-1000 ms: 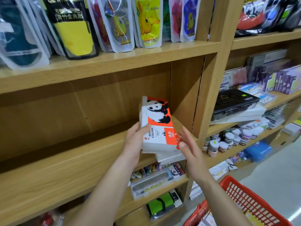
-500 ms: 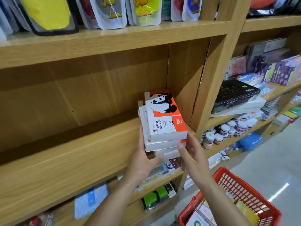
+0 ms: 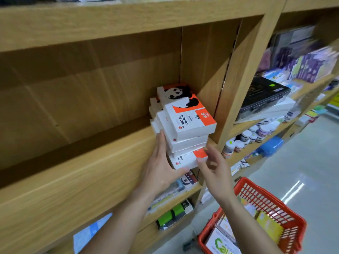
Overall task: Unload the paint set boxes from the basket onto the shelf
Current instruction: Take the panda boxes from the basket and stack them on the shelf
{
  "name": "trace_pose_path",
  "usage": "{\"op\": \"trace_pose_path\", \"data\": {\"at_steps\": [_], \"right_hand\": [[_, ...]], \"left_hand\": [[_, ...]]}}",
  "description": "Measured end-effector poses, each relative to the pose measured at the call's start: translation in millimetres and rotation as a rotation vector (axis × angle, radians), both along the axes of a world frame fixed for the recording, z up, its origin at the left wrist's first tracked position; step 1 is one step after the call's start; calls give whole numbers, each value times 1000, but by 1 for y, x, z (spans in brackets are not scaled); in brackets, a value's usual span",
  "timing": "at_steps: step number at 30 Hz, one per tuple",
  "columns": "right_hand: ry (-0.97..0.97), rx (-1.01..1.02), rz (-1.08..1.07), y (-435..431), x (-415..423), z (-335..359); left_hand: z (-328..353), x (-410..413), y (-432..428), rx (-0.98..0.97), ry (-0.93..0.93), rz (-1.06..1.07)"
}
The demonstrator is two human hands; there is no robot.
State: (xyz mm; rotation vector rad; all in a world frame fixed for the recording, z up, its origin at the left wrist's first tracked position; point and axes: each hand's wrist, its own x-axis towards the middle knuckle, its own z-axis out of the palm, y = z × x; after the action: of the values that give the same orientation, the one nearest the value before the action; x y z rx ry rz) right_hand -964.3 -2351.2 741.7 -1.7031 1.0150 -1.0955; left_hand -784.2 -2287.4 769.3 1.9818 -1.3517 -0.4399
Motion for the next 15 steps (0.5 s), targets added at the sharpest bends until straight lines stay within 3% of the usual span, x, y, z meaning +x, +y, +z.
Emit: {"op": "trace_pose_path", "data": {"at_steps": [6,15], "right_hand": [[142,-96,-182,-12,5,-4],[386,-124,-45,-41,17,0]], "left_hand": [[4,1,-53,23,-25,24],[2,33,-85,62,8,-103]]}}
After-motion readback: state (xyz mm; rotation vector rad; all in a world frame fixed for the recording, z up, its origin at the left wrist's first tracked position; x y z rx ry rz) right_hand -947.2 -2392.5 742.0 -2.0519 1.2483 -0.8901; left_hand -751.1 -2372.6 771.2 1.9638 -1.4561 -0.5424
